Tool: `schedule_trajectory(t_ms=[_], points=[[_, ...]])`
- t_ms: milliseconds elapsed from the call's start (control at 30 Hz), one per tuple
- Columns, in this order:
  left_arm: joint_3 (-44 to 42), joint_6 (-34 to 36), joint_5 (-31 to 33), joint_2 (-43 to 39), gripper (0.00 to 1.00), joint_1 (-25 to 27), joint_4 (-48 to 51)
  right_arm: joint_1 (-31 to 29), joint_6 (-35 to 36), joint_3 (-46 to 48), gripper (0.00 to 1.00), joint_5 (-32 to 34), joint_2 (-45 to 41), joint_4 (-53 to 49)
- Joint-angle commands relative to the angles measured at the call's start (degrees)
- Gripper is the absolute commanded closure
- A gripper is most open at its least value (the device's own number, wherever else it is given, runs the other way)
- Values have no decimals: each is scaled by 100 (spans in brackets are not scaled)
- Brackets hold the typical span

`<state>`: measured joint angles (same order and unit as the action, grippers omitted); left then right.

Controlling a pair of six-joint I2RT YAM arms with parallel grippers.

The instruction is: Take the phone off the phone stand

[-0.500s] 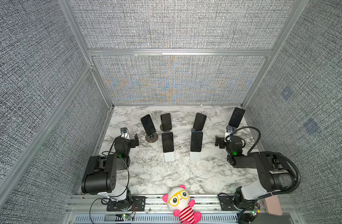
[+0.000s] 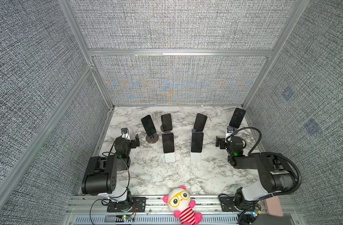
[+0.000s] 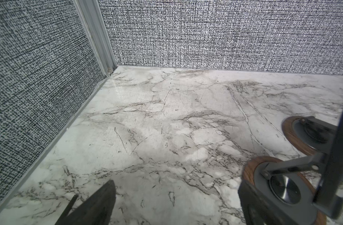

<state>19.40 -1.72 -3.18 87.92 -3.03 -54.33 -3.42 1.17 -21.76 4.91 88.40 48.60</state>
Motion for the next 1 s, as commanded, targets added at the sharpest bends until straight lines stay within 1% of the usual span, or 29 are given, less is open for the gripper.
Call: schedule_trajectory(t_ms=[0,167,433,467,533,600,667,733,800,833,900,967], points=[[39,31,-69,7,1,2,-105,6,-3,-47,1,46,10,194],[89,18,-76,25,1,4,-23,88,-63,-122,1,-126,29,64],[51,39,-71,-59,1,2,-57,99,-69,-86,1,-141,-30,144],[125,32,-45,-232,1,4,259,104,-84,-222,1,-131,-166,-216],[128,-21,122,-585,1,2,533,94,-47,-701,1,-85,-590,-1338],[121,-77,348,-1183,1,4,990,96,-110,-1154,1,-64,-964,-2434],[275,-209,541,-1944,1,4,1816,67,-226,-1495,1,-182,-1280,-3330],[573,-404,509,-2609,1,-2,2758,10,-451,-1842,1,-313,-1524,-4385],[1065,-612,242,-3127,1,3,3786,-92,-683,-2402,1,-480,-1649,-5442],[1292,-665,25,-3248,1,-1,4194,-148,-717,-2669,1,-592,-1670,-5863],[1850,-697,-645,-3323,2,3,5053,-233,-768,-3162,1,-1000,-1668,-6735],[2265,-702,-1464,-3188,3,4,5551,-255,-772,-3480,1,-1508,-1634,-7308]])
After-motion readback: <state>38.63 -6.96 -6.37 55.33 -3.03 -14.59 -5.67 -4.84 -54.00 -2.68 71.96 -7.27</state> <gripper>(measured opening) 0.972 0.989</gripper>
